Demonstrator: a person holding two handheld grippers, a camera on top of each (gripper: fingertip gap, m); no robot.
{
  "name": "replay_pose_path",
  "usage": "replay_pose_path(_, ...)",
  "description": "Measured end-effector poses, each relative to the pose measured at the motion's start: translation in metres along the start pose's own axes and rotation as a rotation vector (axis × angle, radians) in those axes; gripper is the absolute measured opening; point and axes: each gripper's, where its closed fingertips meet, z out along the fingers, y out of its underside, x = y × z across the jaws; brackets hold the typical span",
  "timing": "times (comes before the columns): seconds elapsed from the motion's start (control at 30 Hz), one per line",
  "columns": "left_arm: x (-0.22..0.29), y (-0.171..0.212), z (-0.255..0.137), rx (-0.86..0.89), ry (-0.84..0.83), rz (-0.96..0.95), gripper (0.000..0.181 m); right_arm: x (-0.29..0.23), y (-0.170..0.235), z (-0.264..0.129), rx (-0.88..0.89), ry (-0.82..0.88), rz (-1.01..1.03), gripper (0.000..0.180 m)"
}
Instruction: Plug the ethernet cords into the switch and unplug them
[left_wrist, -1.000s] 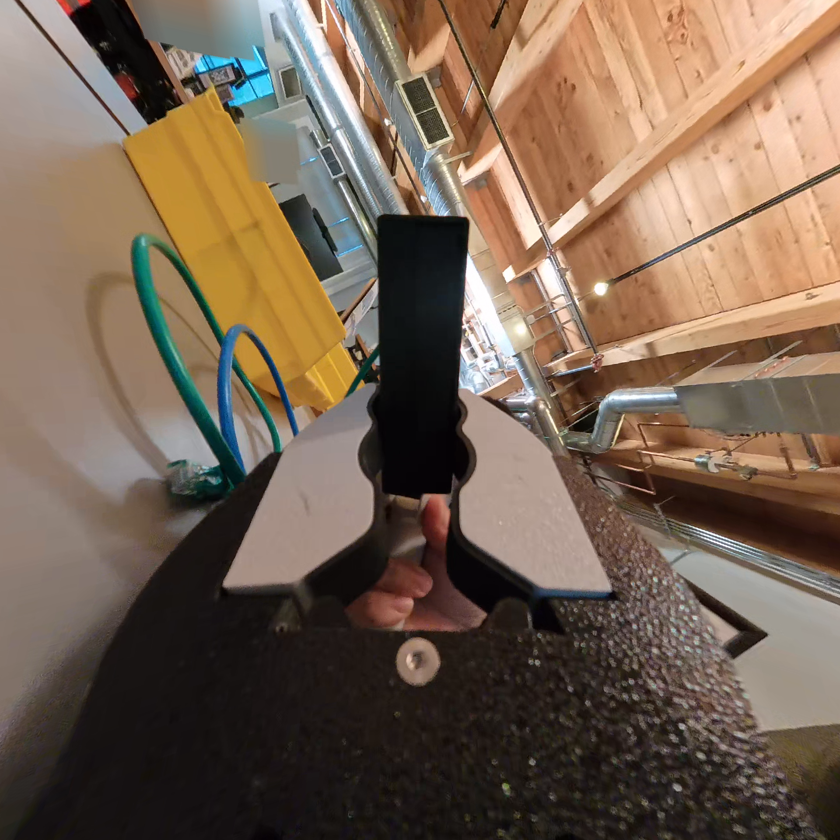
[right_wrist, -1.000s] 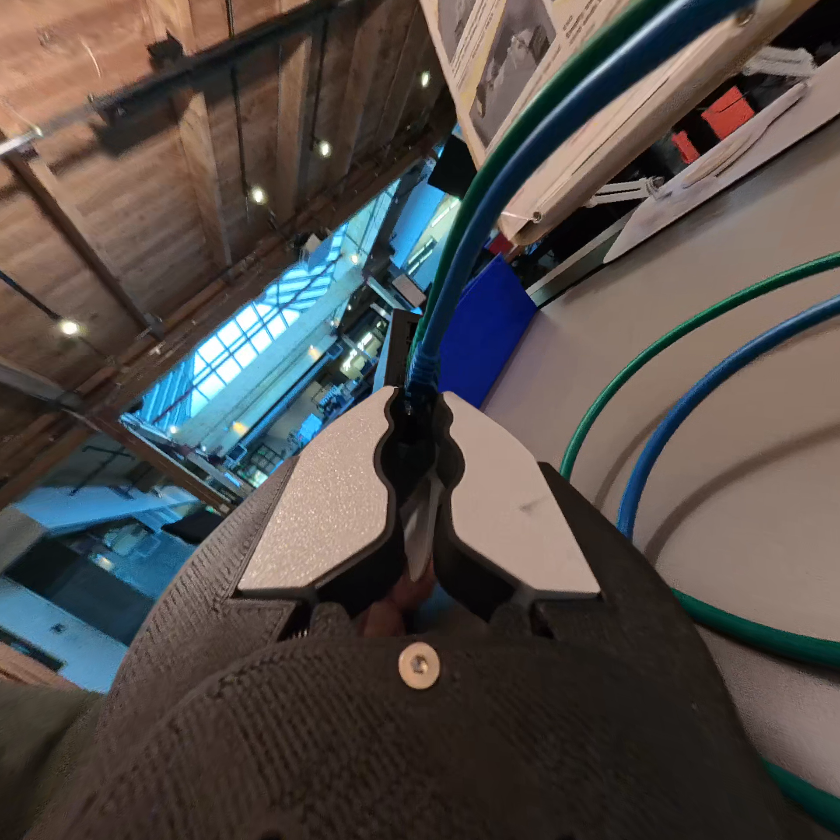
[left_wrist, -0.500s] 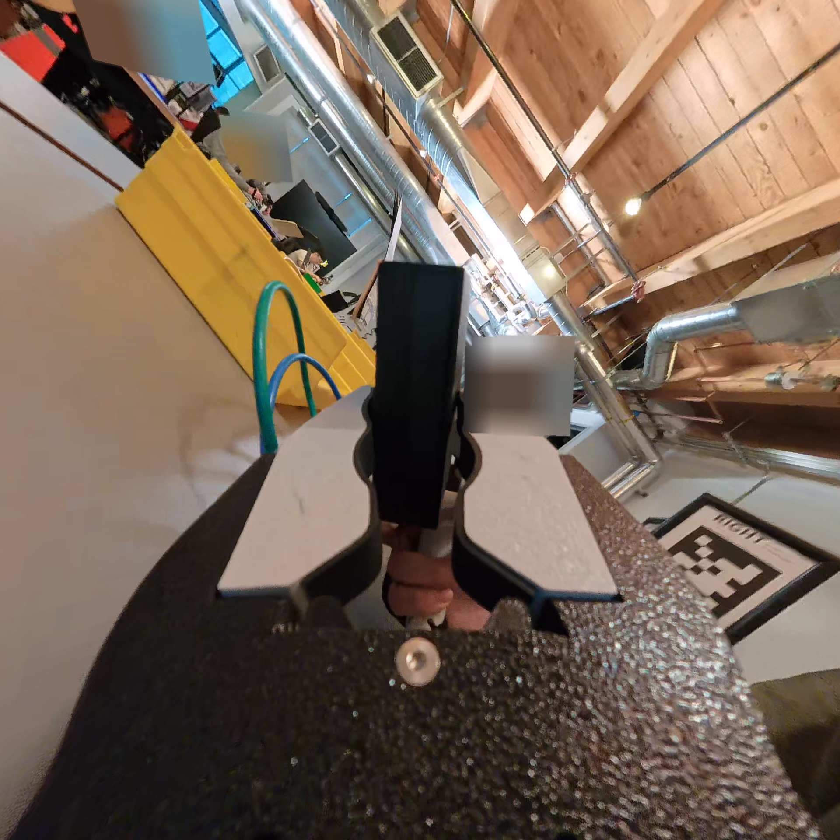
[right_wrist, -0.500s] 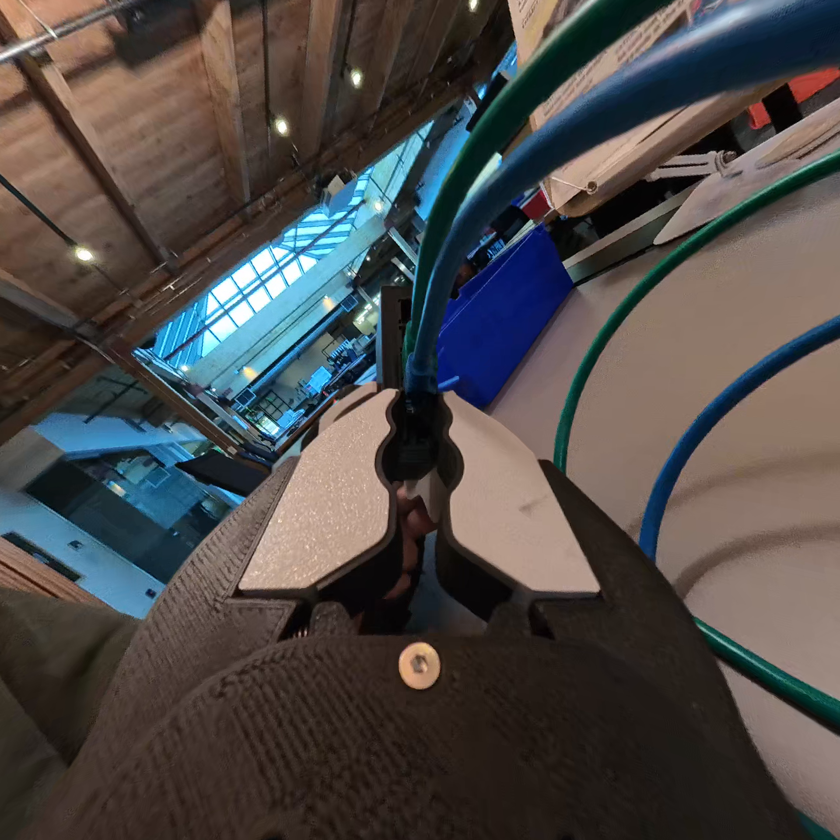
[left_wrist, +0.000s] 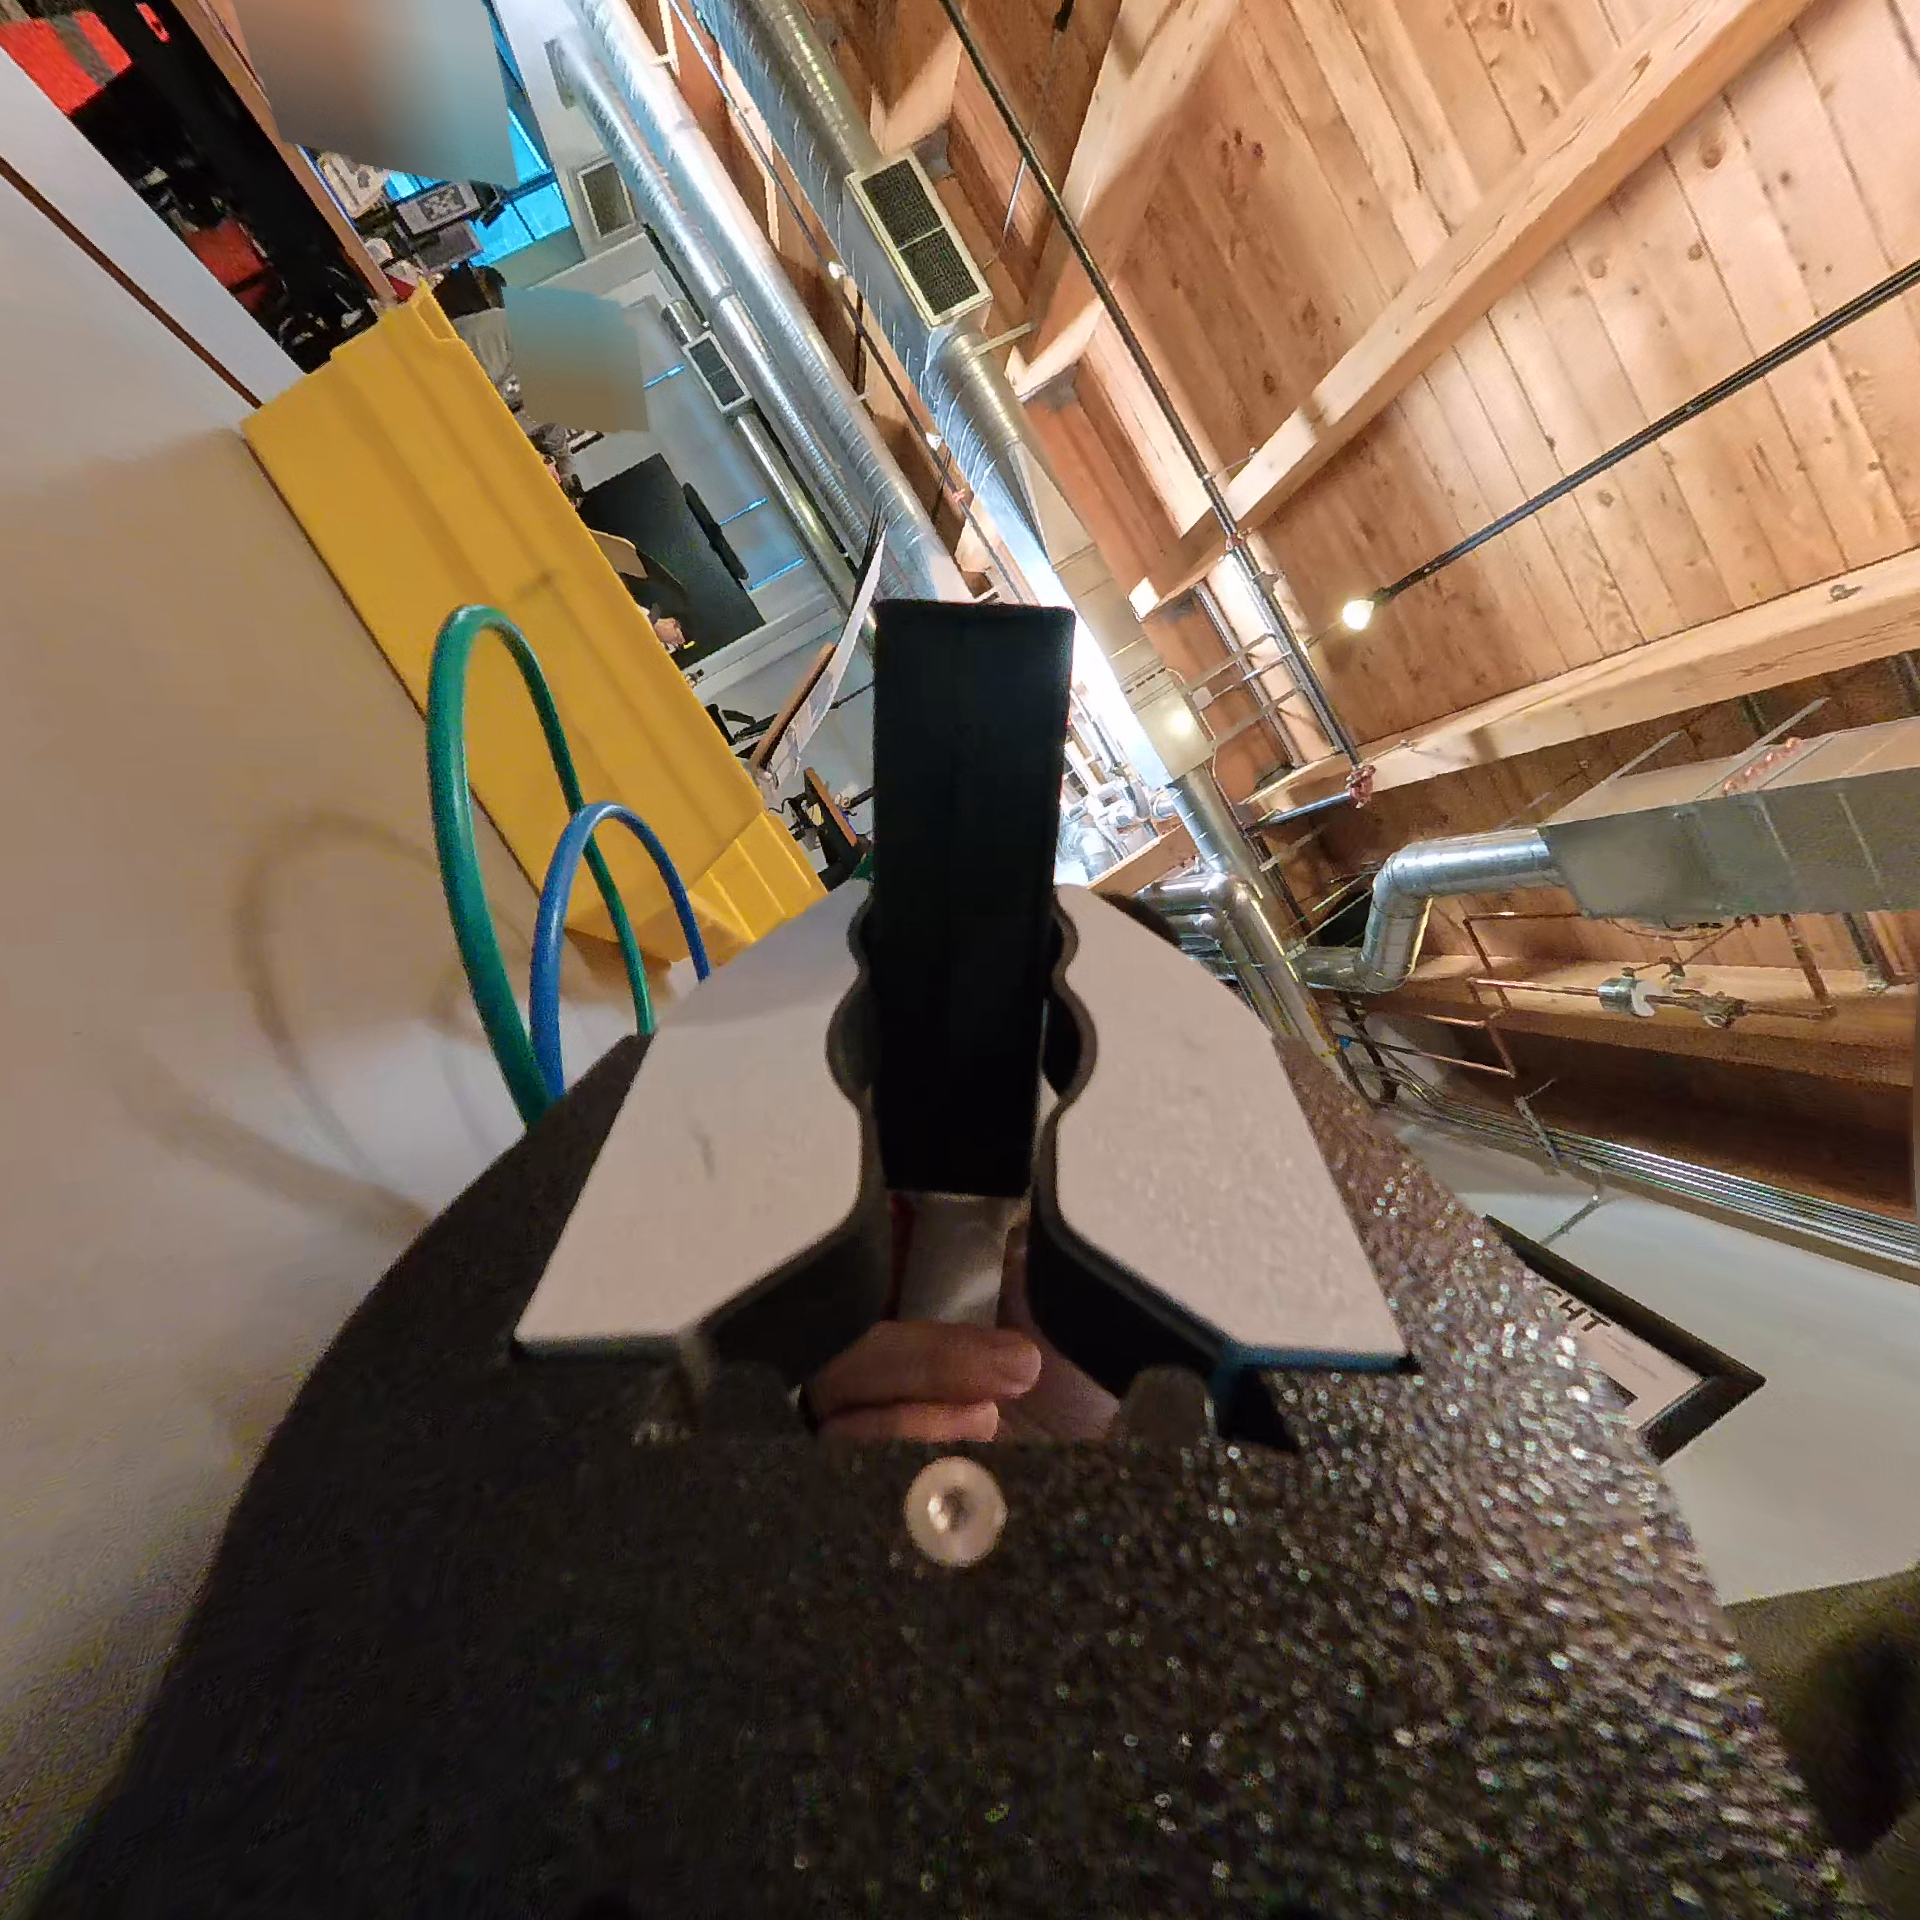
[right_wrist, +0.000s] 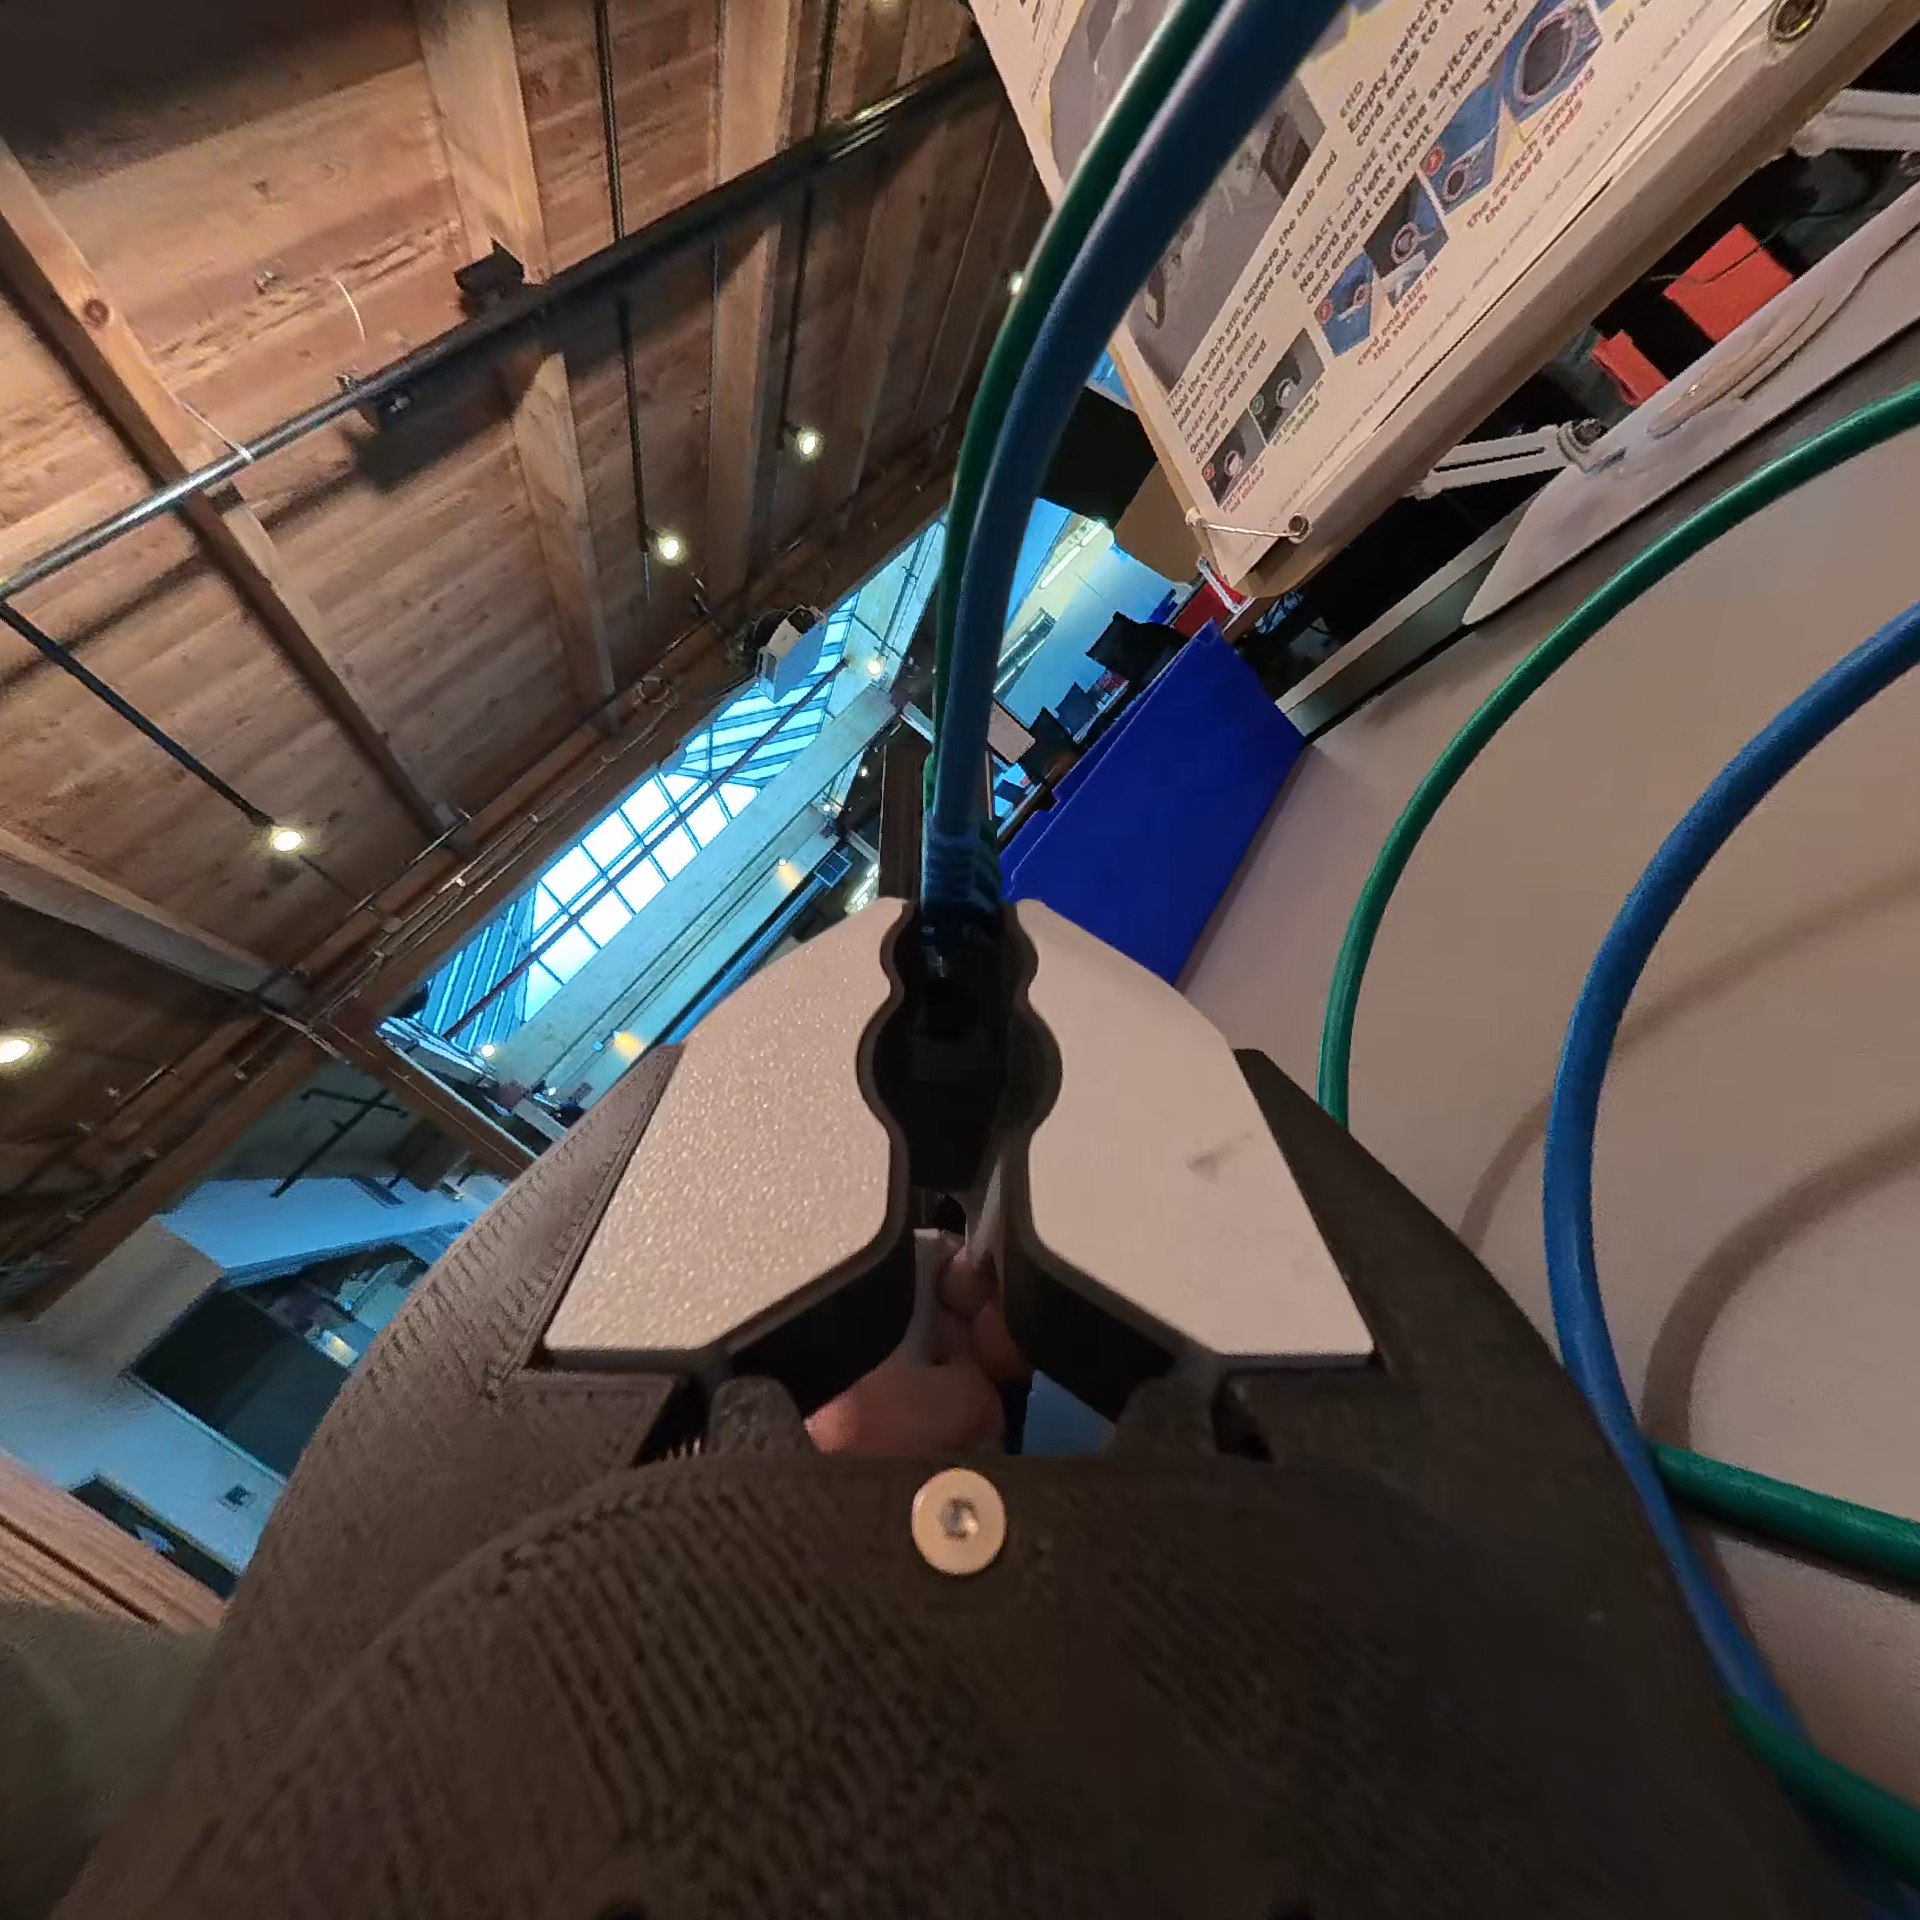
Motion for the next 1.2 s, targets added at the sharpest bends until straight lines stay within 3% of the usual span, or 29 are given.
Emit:
replay_pose_path(0.27,-0.001,0.004,0.002,0.013,-0.028,-0.026,0.027,0.002,-0.002,-0.001,0.031,0.005,0.04,0.014)
replay_pose_path(0.67,-0.016,0.007,-0.003,0.009,-0.161,-0.222,0.027,0.017,0.006,-0.004,0.067,0.092,0.11,0.015)
replay_pose_path(1.0,-0.029,0.009,-0.01,0.011,-0.286,-0.185,0.027,0.031,0.017,-0.007,0.127,0.148,0.367,0.014)
replay_pose_path(1.2,-0.028,0.008,-0.01,0.027,-0.286,-0.161,0.028,0.031,0.017,-0.006,0.149,0.17,0.317,0.014)
